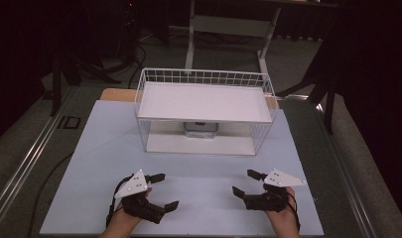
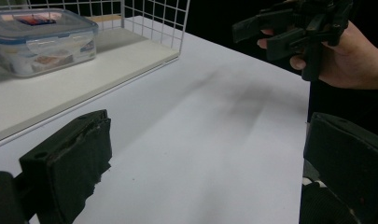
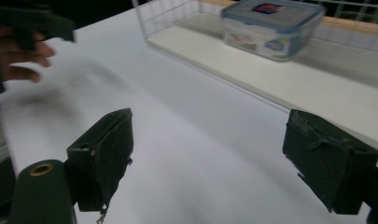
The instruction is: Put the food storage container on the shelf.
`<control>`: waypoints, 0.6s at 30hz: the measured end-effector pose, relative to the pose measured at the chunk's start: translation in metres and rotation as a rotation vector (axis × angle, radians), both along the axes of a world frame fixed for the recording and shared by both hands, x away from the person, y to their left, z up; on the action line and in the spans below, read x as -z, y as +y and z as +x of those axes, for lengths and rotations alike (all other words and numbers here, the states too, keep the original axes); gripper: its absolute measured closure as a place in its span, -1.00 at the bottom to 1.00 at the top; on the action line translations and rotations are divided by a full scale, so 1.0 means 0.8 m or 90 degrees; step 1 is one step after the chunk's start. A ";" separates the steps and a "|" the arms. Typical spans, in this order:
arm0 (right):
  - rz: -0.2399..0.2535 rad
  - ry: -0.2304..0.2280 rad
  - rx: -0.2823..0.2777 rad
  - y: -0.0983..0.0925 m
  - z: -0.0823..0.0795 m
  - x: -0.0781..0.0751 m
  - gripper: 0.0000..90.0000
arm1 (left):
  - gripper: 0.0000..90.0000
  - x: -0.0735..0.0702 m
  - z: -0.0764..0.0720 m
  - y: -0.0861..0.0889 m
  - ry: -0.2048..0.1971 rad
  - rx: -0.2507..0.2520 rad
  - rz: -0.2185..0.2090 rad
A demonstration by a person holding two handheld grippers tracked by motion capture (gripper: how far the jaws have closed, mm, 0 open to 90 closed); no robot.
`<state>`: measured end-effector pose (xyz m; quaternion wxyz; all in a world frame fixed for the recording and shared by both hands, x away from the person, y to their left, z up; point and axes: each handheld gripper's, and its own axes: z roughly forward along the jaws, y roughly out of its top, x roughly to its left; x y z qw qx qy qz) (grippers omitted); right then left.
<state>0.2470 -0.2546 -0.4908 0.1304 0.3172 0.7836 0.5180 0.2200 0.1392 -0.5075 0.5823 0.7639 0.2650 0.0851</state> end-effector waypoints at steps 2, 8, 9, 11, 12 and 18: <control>-0.002 -0.008 -0.006 -0.003 -0.001 0.002 -0.64 | -0.95 0.001 0.001 0.000 0.000 0.000 0.000; 0.002 -0.029 -0.039 -0.008 0.002 0.006 -0.65 | -0.95 0.004 0.001 0.000 -0.003 -0.002 0.011; 0.004 -0.024 -0.043 -0.009 0.003 0.008 -0.65 | -0.95 0.004 0.002 0.000 -0.002 -0.002 0.012; 0.005 -0.020 -0.055 -0.009 0.005 0.010 -0.65 | -0.95 0.005 0.003 0.000 -0.003 -0.002 0.011; 0.001 -0.021 -0.057 -0.009 0.005 0.012 -0.67 | -0.95 0.005 0.003 0.000 -0.002 -0.002 0.009; -0.031 -0.023 -0.073 -0.007 0.009 0.024 -0.68 | -0.95 0.009 0.004 0.004 0.006 0.001 0.013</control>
